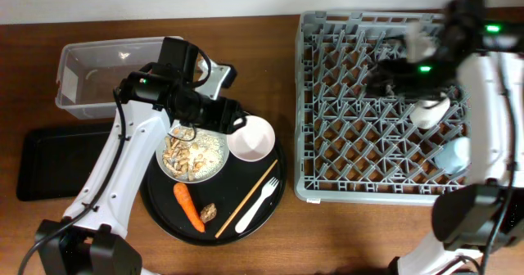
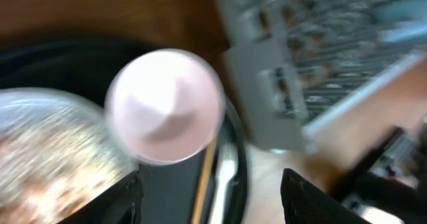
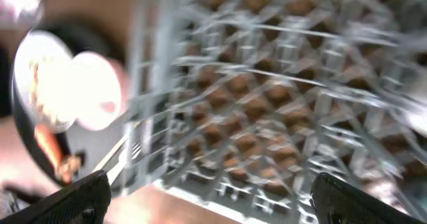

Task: Sort waste into correct bins and load items into the dishwasher rack
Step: 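Move right gripper to the pink bowl and grasp it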

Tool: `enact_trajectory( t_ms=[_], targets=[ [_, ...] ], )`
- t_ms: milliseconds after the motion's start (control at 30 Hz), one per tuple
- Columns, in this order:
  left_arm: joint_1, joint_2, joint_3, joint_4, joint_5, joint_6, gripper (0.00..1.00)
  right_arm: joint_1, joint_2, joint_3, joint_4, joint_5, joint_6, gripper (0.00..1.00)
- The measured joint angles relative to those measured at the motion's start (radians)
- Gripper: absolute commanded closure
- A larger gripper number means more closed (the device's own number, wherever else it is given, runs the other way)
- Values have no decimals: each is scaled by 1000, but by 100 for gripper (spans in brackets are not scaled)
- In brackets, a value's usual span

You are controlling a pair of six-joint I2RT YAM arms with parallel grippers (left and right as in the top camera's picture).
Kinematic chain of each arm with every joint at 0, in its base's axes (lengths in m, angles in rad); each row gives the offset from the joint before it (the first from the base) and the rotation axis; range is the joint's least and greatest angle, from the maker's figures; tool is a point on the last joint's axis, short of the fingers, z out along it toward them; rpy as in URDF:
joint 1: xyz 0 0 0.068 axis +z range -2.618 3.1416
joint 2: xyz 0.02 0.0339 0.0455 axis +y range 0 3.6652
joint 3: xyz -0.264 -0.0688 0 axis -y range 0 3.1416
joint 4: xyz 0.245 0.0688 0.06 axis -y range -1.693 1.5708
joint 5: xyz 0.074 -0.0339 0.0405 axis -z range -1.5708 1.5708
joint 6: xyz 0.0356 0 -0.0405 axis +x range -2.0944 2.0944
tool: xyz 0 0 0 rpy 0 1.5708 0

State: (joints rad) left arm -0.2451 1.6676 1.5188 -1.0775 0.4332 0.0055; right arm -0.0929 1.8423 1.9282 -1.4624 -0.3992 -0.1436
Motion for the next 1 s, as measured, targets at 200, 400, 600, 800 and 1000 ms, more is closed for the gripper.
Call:
enact_trajectory(
  t_ms=[200,400,600,800,1000],
  targets=[
    [91,1,0,-103,-198,-140,21,306,2,0,67,48,-15,1],
    [279,3,0,-172,-254,-198,19,528,70,0,246,165,11,6],
    [320,3,0,-180,-266,-209,19,625,235,0,301,292,116,12],
    [320,3,0,-179,-266,-209,19,628,358,0,331,330,198,27],
    [320,3,0,-179,-266,-209,19,628,407,0,338,335,222,46]
  ],
)
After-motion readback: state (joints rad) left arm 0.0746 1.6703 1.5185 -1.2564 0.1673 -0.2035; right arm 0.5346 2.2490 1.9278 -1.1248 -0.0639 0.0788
